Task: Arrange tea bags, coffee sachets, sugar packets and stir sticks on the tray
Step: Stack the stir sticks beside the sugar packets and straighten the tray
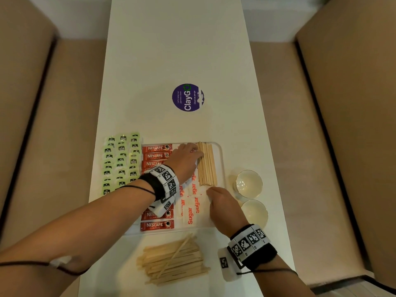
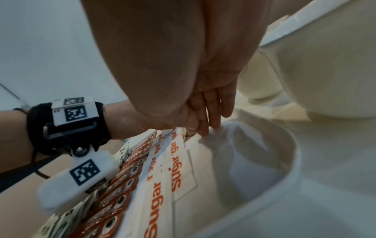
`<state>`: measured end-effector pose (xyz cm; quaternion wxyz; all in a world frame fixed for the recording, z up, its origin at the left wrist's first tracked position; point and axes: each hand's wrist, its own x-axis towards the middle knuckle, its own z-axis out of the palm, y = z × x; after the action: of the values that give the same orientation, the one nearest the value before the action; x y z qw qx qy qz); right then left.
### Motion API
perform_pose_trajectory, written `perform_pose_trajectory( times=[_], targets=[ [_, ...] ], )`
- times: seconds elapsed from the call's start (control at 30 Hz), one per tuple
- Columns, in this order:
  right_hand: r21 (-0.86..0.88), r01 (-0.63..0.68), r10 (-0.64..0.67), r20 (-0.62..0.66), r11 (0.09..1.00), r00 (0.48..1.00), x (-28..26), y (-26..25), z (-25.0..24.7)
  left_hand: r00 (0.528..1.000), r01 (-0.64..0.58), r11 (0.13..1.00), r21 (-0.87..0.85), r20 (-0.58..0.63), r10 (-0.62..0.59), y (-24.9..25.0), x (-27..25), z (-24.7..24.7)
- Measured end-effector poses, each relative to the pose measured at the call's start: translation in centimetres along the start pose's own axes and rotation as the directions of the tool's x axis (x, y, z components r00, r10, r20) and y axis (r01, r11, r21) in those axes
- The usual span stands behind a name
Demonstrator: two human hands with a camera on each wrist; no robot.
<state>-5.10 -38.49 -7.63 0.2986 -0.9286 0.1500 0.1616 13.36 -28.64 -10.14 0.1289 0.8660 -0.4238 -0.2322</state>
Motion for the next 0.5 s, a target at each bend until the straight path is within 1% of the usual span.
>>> perform_pose_trajectory(
  times=[0.1, 0.17, 0.3, 0.4, 0.5],
  targets=[
    [0.003, 0.036, -0.036, -0.022, 0.999, 0.999, 0.4, 0.0, 0.0, 1.000, 0.003, 1.000, -0.006, -0.005, -0.003, 0.1, -0.1, 0.1],
    [-0.004, 0.039, -0.039, -0.024, 0.999, 0.999, 0.7, -0.1, 0.0, 1.000, 0.011, 1.000, -0.021, -0.005, -0.011, 0.2, -0.2, 0.0],
    [-0.024, 0.034, -0.034, -0.005, 0.999, 0.999, 0.6, -0.1, -0.4, 0.999, 0.010, 0.999, -0.053, -0.048, -0.012, 0.3, -1.1, -0.5],
    [0.007, 0.043, -0.043, 0.015, 0.999, 0.999, -0.4, -0.5, -0.9, 0.998, 0.010, 0.997, -0.080, -0.056, -0.015, 0.2, -2.6, -0.8],
    [0.021, 0.103, -0.104, 0.034, 0.994, 0.994, -1.7, -1.0, -1.2, 1.000, 0.012, 0.995, -0.101, -0.023, -0.014, 0.5, -5.2, -1.0]
  ],
)
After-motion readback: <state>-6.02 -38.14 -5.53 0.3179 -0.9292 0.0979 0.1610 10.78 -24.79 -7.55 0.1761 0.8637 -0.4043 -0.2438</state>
